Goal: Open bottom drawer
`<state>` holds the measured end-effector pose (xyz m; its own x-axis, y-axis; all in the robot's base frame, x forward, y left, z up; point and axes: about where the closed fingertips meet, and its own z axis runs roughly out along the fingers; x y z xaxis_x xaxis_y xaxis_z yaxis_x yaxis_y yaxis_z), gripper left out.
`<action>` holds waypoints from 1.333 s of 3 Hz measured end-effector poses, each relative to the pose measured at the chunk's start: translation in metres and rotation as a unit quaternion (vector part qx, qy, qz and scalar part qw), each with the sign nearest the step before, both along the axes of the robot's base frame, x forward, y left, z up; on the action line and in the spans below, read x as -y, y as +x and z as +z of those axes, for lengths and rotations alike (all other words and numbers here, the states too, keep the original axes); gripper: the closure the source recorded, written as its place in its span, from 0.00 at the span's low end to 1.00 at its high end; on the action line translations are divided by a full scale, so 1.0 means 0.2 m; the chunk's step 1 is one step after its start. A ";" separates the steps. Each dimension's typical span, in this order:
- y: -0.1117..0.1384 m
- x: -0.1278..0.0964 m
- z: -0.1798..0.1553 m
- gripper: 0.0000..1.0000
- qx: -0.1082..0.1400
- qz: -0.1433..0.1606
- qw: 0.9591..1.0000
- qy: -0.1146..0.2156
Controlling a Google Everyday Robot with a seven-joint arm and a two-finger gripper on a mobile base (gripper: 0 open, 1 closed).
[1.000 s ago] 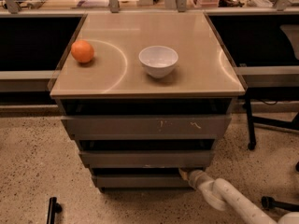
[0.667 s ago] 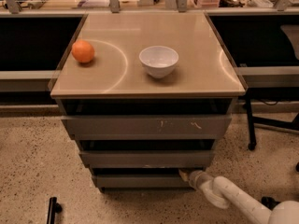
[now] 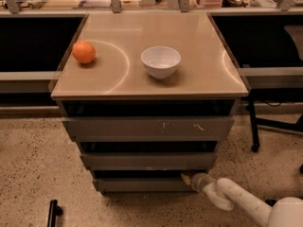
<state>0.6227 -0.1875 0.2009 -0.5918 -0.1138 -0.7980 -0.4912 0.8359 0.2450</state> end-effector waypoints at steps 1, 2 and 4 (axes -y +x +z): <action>-0.06 -0.03 -0.01 1.00 -0.018 0.009 1.000 0.010; -0.07 -0.03 0.01 1.00 -0.018 0.009 1.000 0.010; -0.27 -0.03 0.03 1.00 -0.047 0.043 0.998 0.024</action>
Offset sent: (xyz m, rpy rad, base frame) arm -0.1358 -0.0040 -0.0096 0.0803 0.2174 0.1945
